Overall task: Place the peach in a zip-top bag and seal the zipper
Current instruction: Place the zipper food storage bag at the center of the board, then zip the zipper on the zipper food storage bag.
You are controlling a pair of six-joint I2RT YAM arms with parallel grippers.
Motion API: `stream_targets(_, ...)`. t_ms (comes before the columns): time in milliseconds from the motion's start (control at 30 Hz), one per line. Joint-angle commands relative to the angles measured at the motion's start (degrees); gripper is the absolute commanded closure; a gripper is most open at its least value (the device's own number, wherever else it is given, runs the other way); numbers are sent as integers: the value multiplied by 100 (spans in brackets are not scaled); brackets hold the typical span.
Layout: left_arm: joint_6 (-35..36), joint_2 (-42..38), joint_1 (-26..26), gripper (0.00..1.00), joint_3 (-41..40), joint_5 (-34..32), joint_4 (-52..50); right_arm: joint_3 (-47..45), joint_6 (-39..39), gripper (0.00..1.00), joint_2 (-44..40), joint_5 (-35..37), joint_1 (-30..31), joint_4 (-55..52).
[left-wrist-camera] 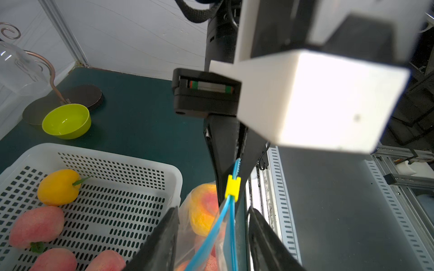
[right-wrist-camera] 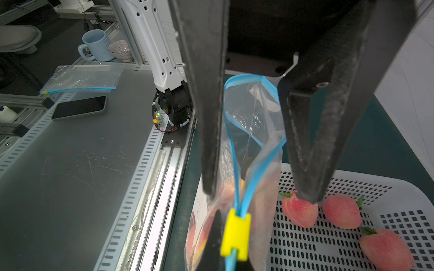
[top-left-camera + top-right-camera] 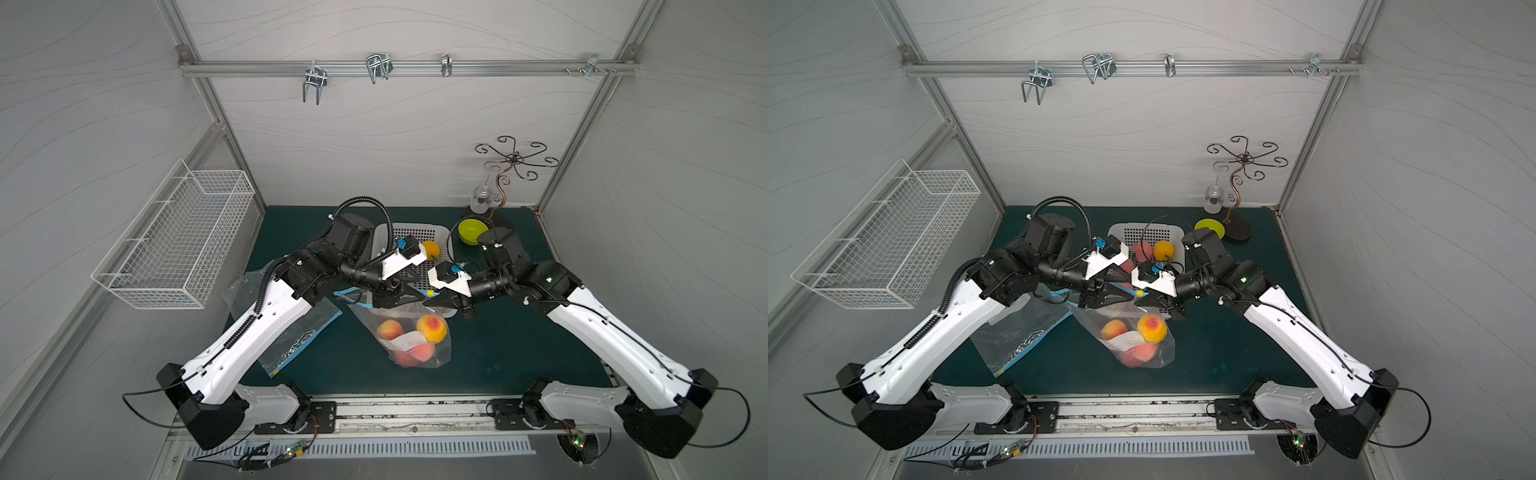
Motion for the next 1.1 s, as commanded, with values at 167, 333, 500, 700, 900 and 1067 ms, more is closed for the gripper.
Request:
stream_targets(167, -2, 141, -156, 61, 153, 59, 503, 148, -47, 100, 92, 29, 95, 81)
stream_targets(333, 17, 173, -165, 67, 113, 43, 448, 152, -12, 100, 75, 54, 93, 114)
stream_targets(500, 22, 181, -164, 84, 88, 96, 374, 136, 45, 100, 76, 108, 92, 167)
stream_targets(700, 0, 136, -165, 100, 106, 10, 218, 82, 139, 100, 16, 182, -16, 260)
stream_targets(900, 27, -48, -150, 100, 40, -487, 110, -137, 345, 100, -278, 15, -341, 539)
stream_targets(1067, -93, -163, 2, 100, 38, -729, 148, -194, 340, 100, -442, -86, -493, 474)
